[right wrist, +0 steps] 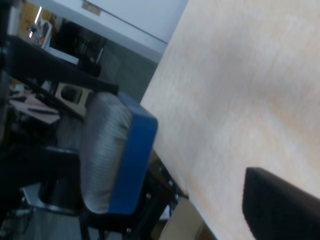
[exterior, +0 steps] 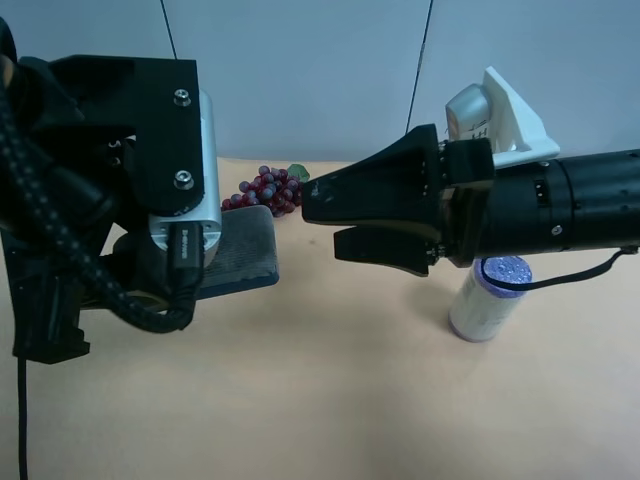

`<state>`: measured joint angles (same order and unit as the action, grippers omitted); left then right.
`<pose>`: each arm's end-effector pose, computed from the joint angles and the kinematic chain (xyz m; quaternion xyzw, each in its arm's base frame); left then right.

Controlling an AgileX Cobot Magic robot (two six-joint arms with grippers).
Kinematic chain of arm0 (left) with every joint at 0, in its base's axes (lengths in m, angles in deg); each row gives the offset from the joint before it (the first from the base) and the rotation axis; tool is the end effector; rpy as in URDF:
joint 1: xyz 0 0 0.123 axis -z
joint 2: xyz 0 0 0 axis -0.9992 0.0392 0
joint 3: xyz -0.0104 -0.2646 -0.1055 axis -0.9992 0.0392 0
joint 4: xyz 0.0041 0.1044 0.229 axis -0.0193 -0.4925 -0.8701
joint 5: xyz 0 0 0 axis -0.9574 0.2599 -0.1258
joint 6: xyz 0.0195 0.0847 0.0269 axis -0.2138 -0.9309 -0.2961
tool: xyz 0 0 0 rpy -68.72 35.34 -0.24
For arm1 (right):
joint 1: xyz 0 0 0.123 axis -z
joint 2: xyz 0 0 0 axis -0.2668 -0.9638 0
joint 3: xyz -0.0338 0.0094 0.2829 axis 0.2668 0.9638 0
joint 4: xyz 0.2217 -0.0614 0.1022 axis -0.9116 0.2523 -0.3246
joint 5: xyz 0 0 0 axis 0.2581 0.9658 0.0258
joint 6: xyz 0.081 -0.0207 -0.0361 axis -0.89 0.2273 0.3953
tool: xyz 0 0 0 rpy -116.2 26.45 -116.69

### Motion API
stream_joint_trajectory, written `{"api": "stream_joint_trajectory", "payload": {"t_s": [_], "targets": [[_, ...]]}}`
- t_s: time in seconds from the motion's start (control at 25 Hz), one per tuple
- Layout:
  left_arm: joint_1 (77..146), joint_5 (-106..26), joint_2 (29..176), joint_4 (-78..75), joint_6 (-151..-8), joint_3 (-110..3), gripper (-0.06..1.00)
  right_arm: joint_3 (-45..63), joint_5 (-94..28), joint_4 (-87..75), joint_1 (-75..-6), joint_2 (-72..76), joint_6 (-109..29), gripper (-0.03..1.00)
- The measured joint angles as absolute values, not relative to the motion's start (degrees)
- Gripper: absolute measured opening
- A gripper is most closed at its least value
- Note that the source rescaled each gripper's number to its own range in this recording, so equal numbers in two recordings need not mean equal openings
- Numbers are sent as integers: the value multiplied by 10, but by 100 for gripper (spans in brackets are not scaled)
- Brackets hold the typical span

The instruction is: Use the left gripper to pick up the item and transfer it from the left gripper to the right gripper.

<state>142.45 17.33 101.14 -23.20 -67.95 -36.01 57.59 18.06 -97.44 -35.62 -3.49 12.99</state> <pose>0.1462 -0.1863 0.3225 0.6268 0.7476 0.0103 0.2193 0.1839 0.1508 0.2345 -0.1795 0.7639 0.5779 0.2242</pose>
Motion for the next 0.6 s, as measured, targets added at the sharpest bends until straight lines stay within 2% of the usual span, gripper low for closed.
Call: {"api": "stream_joint_trajectory", "payload": {"t_s": [0.24,0.6], "targets": [[1425,173,1011,-232,-680,-360,0,567,181,-976,-389,-71,143,100],[1425,173,1011,-232,-680,-360,0,475,178,-976,-445,-139,147,100]]}}
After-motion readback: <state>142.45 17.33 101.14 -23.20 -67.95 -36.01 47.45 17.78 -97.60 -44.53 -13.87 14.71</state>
